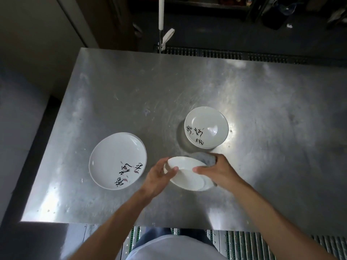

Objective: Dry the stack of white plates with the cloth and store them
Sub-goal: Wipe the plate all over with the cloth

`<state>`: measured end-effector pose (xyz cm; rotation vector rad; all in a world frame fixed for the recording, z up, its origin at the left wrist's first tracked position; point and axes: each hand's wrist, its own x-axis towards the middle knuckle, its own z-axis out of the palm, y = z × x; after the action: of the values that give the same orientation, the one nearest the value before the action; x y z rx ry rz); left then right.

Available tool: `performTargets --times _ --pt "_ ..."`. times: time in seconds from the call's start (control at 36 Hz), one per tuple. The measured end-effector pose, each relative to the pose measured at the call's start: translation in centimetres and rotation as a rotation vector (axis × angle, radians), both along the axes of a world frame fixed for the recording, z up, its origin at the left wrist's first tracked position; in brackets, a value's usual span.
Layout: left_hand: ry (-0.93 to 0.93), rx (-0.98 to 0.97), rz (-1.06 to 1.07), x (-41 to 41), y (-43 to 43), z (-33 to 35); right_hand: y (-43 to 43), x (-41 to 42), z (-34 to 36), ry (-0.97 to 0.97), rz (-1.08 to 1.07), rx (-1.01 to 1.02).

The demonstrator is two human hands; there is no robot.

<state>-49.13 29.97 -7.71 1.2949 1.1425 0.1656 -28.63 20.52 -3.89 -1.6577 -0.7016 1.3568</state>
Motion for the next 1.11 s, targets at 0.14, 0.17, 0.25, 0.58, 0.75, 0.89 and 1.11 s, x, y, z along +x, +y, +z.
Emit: performTargets --times 0.14,0.17,0.25,0.58,0.75,0.89,1.11 --pt "-0.017 0.063 -0.099 -0.4 0.4 -0.9 0.6 1.8 0.2 0.037 0.039 0.033" --pt "-0.031 0.044 -0.106 -0.5 0.4 -0.9 0.8 1.9 -0.2 0.031 0.042 0.033" --pt "-0.135 -0.088 -0.086 -0.6 0.0 -0.5 1.0 1.9 -1.8 -0.075 -0.04 -0.033" --pt "-0.147 -0.394 0.19 -0.7 -4.1 -1.5 -3.5 -3.1 -6.1 -0.689 0.046 0.098" --pt "-0.112 -0.482 0.322 -0.4 -4.7 -2.5 -5.1 -6.5 -9.3 -0.712 0.398 0.076" --pt "-0.127 -0.534 0.387 -0.9 -3.9 -3.4 -6.8 -7.8 -9.3 -0.815 0.587 0.18" --pt "-0.117 -0.523 0.397 -1.5 -3.5 -3.7 -9.1 -5.0 -9.6 -0.864 0.606 0.164"
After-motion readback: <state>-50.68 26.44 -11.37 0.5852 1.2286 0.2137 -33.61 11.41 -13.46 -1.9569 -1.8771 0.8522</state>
